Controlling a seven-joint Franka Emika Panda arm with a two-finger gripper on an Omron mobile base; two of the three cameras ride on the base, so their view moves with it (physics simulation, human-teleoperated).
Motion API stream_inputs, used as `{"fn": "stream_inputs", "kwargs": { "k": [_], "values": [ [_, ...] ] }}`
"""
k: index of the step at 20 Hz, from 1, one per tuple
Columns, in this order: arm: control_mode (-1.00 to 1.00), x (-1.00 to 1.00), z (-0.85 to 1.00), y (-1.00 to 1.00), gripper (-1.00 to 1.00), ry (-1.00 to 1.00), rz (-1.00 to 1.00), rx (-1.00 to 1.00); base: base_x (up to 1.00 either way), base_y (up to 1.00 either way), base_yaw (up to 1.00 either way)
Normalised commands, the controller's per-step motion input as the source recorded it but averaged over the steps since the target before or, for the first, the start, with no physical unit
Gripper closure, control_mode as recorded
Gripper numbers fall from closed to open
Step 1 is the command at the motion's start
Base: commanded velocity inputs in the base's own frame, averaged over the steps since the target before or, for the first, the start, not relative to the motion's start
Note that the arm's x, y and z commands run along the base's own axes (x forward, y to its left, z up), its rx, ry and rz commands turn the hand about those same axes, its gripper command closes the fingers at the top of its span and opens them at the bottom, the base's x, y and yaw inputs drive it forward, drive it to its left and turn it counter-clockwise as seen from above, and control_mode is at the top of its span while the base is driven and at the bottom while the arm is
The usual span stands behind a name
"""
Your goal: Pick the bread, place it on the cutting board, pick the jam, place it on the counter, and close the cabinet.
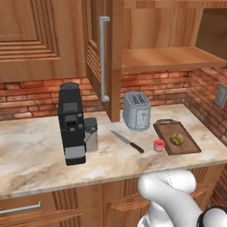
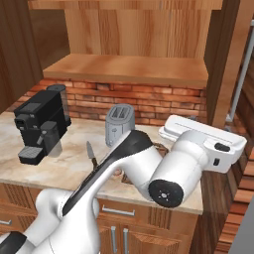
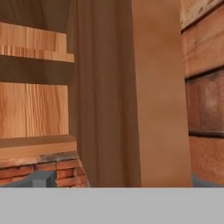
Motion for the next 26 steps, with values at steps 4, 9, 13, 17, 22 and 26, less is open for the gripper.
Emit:
{"fn": "stream_inputs", "kwargs": {
  "k": [4, 9, 13, 17, 22, 26],
  "values": [
    [-1.00, 0.34, -0.20, 0.00, -1.00, 0.00, 0.09, 0.00, 0.00, 0.00, 0.00],
    [-1.00, 0.41, -0.23, 0.00, -1.00, 0.00, 0.18, 0.00, 0.00, 0.00, 0.00],
    [-1.00, 0.50, -0.20, 0.01, -1.00, 0.00, 0.20, 0.00, 0.00, 0.00, 0.00],
    [-1.00, 0.52, -0.23, 0.10, -1.00, 0.00, 0.20, 0.00, 0.00, 0.00, 0.00],
    [-1.00, 0.49, -0.28, 0.19, -1.00, 0.00, 0.20, 0.00, 0.00, 0.00, 0.00],
    [-1.00, 0.42, -0.26, 0.29, -1.00, 0.00, 0.19, 0.00, 0.00, 0.00, 0.00]
  ]
}}
